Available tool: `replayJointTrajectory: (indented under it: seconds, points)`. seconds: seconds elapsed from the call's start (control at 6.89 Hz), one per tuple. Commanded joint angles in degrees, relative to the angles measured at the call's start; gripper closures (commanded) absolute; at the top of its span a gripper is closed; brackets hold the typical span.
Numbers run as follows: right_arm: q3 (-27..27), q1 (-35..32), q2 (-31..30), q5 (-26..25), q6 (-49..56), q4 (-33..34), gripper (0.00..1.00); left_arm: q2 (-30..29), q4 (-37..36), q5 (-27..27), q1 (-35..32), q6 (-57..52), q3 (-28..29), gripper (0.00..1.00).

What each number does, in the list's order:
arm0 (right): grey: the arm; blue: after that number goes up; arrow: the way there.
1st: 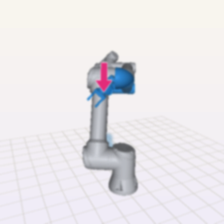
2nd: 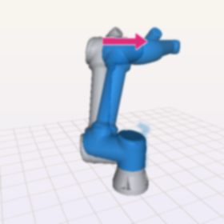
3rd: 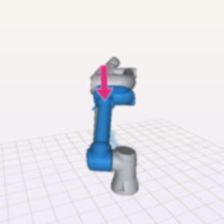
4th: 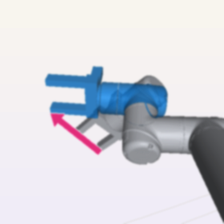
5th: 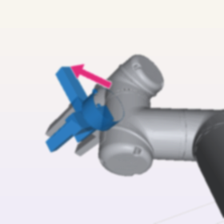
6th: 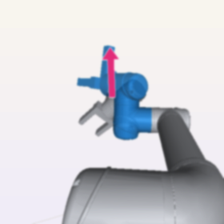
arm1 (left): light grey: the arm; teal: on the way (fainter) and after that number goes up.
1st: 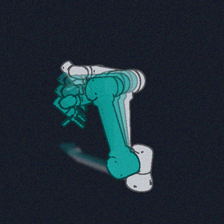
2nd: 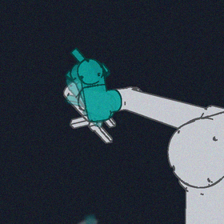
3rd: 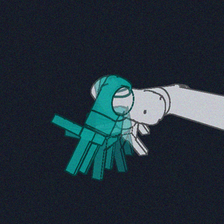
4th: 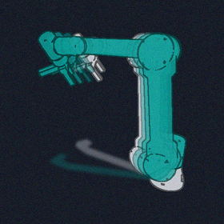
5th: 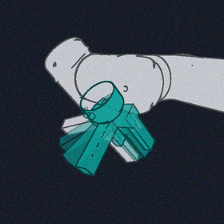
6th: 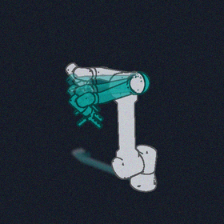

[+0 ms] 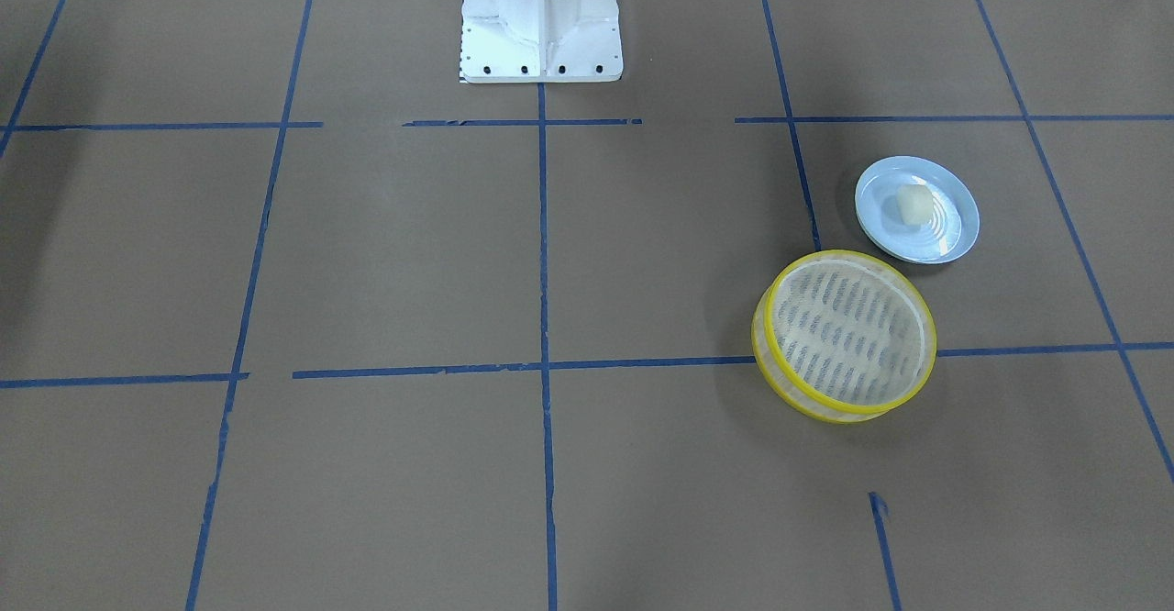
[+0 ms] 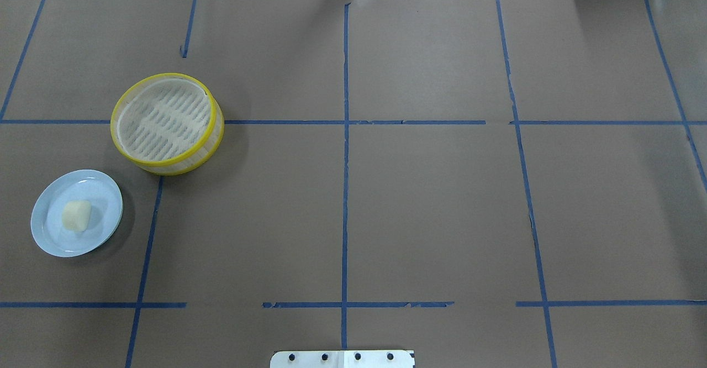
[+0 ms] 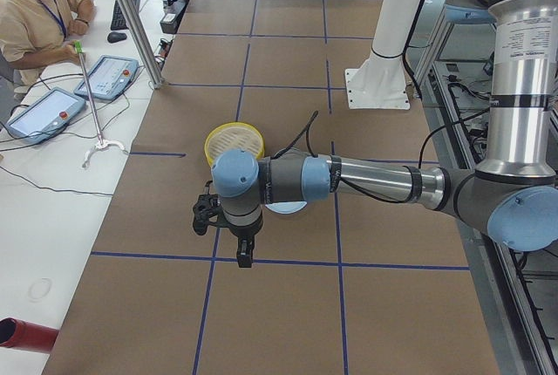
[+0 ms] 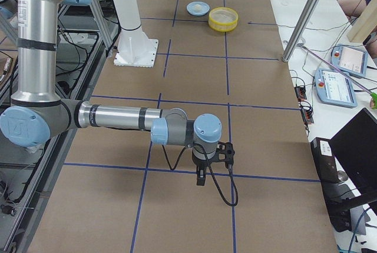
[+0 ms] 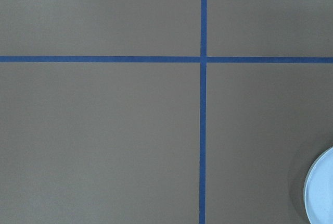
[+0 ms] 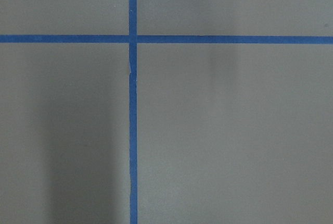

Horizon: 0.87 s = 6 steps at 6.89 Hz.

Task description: Place bun in steamer

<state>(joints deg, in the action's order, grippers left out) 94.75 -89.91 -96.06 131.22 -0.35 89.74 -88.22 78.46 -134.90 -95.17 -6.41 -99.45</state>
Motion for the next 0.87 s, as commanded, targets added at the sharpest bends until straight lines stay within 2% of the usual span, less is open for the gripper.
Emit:
replayJointTrajectory:
  seconds: [0.0,0.44,0.73]
  points:
    - [0.00,0.00,0.00,0.00,0.00,0.00,0.00,0.06,-0.07,0.07,0.07,-0.87,-1.35,0.00]
    - [0.00,0.00,0.00,0.00,0.00,0.00,0.00,0.15,0.20,-0.01,0.16,1.04,-0.40,0.00]
    - [0.00,0.00,0.00,0.00,0.00,0.00,0.00,3.22,2.20,-2.46,0.25,0.53,0.65,0.00]
